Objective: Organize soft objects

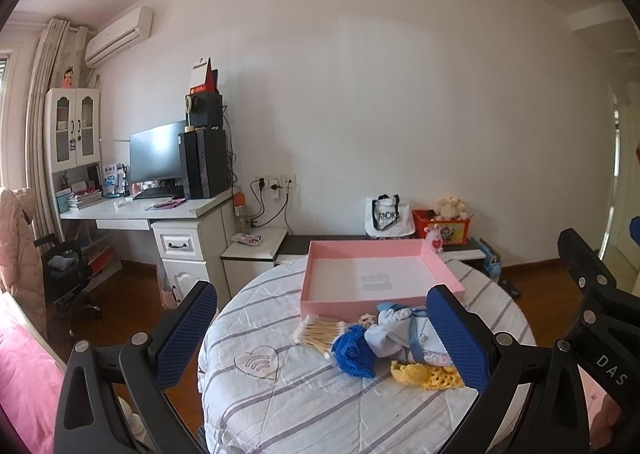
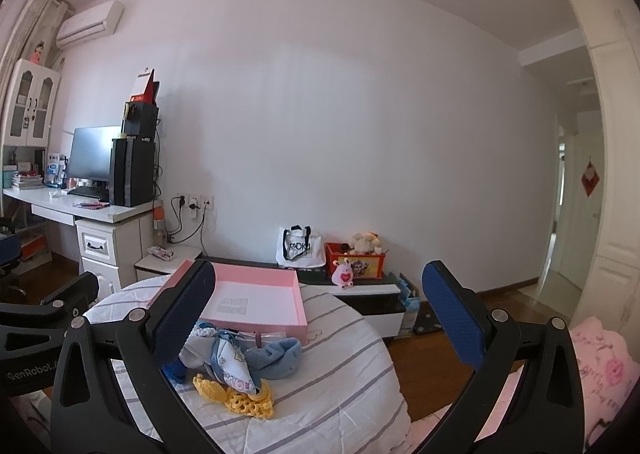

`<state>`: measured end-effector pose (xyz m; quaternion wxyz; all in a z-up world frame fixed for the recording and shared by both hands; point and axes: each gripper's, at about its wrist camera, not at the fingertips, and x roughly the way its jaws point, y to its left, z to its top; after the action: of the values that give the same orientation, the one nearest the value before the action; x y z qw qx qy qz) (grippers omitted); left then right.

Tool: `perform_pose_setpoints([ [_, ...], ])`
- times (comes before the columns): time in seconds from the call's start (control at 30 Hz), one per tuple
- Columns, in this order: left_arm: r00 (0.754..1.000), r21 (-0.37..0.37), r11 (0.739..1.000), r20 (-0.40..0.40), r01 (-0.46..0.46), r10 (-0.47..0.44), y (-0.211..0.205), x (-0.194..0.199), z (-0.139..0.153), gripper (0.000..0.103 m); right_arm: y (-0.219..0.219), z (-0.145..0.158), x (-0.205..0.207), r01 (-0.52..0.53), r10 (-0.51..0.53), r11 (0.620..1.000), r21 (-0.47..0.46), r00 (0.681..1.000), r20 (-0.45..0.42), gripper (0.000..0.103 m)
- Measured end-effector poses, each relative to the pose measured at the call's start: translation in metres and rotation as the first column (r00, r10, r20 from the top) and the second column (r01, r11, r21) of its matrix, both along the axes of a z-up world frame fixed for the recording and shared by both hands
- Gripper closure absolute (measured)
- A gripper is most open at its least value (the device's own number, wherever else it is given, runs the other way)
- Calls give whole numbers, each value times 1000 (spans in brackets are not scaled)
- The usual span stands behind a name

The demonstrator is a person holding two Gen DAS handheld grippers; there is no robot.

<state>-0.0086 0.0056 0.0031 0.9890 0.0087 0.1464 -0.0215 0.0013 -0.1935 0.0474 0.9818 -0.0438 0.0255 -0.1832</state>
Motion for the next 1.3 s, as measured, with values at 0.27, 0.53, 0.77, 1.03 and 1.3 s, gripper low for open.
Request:
perform_pose_setpoints([
  [0.27,998,29,1000,-65,-10,12,-4,16,-10,0,-6,-18,21,8,-6,1000,26,997,-72,0],
  [0.53,986,56,998,-166,-18,27,-6,43,-24,0,-16,-44,51,33,-22,998,60,983,-181,0],
  [0.77,966,65,998,-256,-24,40,-3,75,-40,0,-27,-69,79,45,-14,993,105,960,-280,0],
  [1.03,938,83,996,-338,-44,70,0,110,-67,0,-38,-101,108,59,18,982,179,916,-401,0],
  [1.3,911,89,995,-406,-42,74,5,139,-96,0,-35,-125,119,57,41,980,190,880,-474,0],
])
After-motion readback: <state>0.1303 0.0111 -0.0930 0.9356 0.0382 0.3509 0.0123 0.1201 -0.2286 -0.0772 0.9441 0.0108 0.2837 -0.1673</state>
